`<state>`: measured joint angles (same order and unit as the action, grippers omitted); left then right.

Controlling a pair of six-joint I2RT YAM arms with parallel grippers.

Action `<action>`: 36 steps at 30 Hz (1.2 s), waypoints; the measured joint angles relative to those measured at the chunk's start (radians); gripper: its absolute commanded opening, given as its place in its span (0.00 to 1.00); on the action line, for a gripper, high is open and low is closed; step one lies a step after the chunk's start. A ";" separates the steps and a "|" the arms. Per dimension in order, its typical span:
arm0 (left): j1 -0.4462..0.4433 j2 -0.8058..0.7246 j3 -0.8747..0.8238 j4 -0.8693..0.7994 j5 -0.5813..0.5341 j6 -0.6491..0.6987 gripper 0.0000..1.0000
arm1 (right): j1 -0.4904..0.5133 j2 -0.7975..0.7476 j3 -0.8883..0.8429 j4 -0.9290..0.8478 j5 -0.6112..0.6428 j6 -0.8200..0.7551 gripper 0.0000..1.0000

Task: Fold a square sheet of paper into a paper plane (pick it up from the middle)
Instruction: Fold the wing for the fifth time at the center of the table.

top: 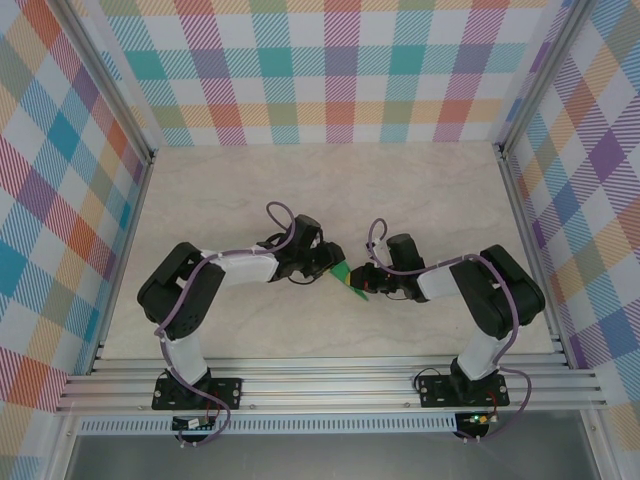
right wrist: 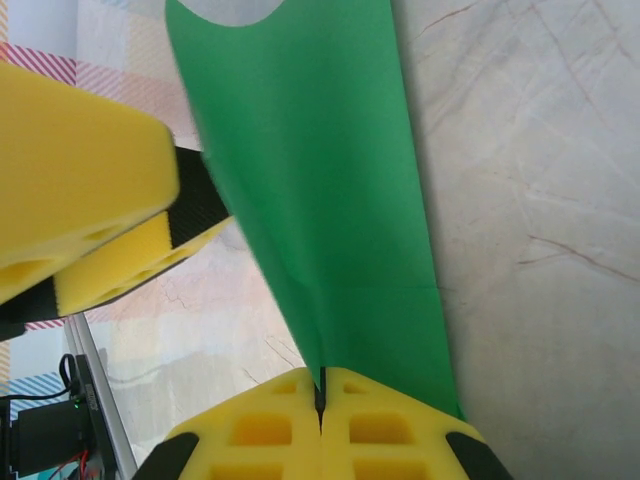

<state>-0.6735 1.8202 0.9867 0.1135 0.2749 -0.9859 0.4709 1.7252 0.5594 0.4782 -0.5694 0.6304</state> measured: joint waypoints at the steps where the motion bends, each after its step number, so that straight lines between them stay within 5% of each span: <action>1: 0.000 0.009 0.005 0.002 0.004 -0.003 0.41 | 0.000 0.000 0.002 -0.001 -0.003 0.002 0.00; 10: 0.000 0.023 0.032 -0.002 0.001 -0.013 0.40 | 0.000 -0.055 0.049 -0.159 0.032 -0.093 0.25; 21: 0.000 0.029 0.061 -0.013 -0.006 -0.012 0.38 | 0.011 -0.137 0.086 -0.379 0.116 -0.265 0.28; 36: 0.000 0.038 0.071 -0.035 -0.006 -0.011 0.38 | 0.147 -0.233 0.129 -0.558 0.360 -0.397 0.35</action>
<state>-0.6735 1.8580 1.0576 0.0780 0.2687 -0.9970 0.6178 1.4921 0.6888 -0.0803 -0.2092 0.2329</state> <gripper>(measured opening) 0.381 0.332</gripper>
